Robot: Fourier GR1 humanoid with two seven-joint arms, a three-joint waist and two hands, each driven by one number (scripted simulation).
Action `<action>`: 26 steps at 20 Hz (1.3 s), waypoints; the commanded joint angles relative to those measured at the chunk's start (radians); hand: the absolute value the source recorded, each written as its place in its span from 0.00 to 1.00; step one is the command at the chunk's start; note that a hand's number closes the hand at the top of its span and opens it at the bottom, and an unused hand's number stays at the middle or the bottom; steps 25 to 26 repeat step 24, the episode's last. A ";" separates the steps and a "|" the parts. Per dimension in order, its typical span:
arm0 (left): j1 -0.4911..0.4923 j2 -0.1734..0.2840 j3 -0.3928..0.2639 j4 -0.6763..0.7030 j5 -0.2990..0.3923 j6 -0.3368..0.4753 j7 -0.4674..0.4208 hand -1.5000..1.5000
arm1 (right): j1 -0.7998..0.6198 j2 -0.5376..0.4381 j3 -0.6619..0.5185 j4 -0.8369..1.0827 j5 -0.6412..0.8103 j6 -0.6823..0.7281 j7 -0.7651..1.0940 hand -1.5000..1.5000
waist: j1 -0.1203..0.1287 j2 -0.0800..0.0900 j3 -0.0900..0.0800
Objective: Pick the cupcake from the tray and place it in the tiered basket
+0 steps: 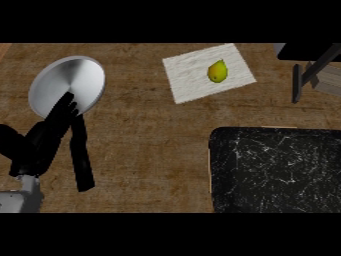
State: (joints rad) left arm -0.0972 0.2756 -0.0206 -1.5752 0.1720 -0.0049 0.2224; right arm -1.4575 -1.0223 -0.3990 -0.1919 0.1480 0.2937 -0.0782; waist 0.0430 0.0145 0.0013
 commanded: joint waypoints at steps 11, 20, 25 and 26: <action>-0.016 -0.002 0.007 0.010 0.000 -0.016 -0.010 0.50 | 0.078 -0.283 -0.148 0.060 -0.103 -0.056 0.056 0.00 | -0.004 0.013 0.004; 0.006 0.006 0.029 0.006 0.016 -0.025 -0.019 0.50 | 0.162 -0.424 -0.192 0.087 -0.135 0.065 0.035 0.00 | 0.001 0.016 0.009; 0.009 -0.008 0.020 0.011 0.003 -0.014 -0.030 0.50 | 0.220 -0.467 -0.205 0.106 -0.144 0.137 -0.003 0.00 | -0.020 0.013 0.012; 0.009 -0.008 0.020 0.011 0.003 -0.014 -0.030 0.50 | 0.220 -0.467 -0.205 0.106 -0.144 0.137 -0.003 0.00 | -0.020 0.013 0.012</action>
